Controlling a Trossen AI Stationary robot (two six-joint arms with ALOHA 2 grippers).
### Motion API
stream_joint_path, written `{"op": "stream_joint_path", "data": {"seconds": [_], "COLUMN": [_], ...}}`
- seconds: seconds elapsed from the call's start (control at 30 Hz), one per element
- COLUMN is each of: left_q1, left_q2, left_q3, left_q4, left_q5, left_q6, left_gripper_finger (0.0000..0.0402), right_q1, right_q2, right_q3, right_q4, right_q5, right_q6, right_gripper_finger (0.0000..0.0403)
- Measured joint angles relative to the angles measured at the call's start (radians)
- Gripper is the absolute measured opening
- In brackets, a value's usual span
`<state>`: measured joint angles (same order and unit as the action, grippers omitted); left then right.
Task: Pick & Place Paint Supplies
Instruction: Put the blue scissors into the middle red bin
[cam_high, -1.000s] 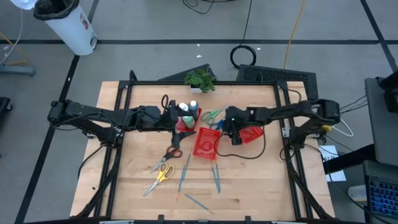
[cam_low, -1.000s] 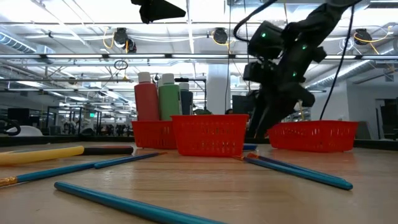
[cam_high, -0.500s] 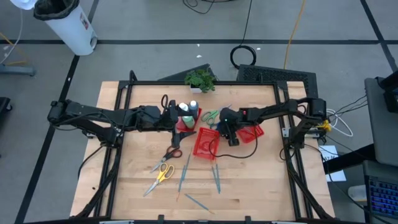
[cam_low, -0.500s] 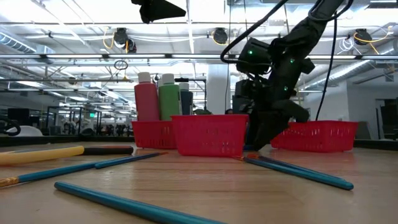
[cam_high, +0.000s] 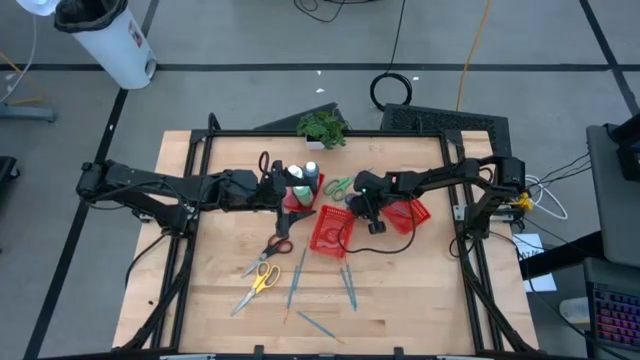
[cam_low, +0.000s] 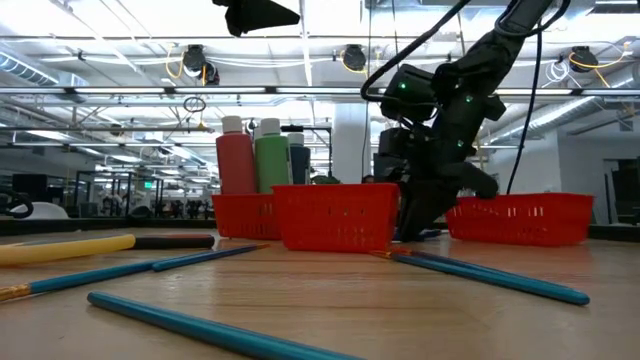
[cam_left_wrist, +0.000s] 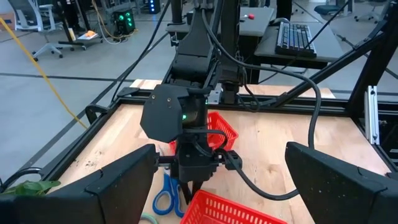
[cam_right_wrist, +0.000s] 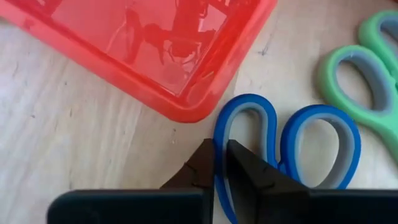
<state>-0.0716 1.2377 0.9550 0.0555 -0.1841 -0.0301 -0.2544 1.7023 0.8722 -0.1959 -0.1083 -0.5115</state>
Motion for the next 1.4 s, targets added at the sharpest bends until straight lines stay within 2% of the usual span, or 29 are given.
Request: {"op": "stream_joint_path", "data": {"seconds": [0.13,0.37,0.6,0.73,0.9,1.13,1.4], "left_q1": [0.000,0.000,0.000,0.000,0.000,0.000,0.000], "left_q2": [0.000,0.000,0.000,0.000,0.000,0.000,0.000], "left_q3": [0.000,0.000,0.000,0.000,0.000,0.000,0.000], "left_q4": [0.000,0.001,0.002,0.002,0.007,0.008,0.006], "left_q5": [0.000,0.000,0.000,0.000,0.000,0.000,0.000], "left_q6": [0.000,0.000,0.000,0.000,0.000,0.000,0.000], "left_gripper_finger": [0.0365,0.0365,0.0365,0.0365,0.0365,0.0365,0.0365], "right_q1": [0.001,-0.008,0.005,0.059,0.150,0.272,0.314], "right_q2": [-0.008,-0.088,-0.222,-0.295,-0.299,-0.155,0.007], "right_q3": [-0.002,-0.001,0.002,0.003,0.087,0.272,0.313], "right_q4": [0.023,0.055,0.060,0.067,-0.006,-0.119,-0.163], "right_q5": [0.012,0.223,0.212,0.128,0.015,-0.187,-0.206], "right_q6": [-0.059,-0.138,-0.224,-0.278,-0.214,-0.218,-0.281], "right_gripper_finger": [0.0016,0.0008,0.0007,0.0007,0.0007,0.0006,0.0006]}}
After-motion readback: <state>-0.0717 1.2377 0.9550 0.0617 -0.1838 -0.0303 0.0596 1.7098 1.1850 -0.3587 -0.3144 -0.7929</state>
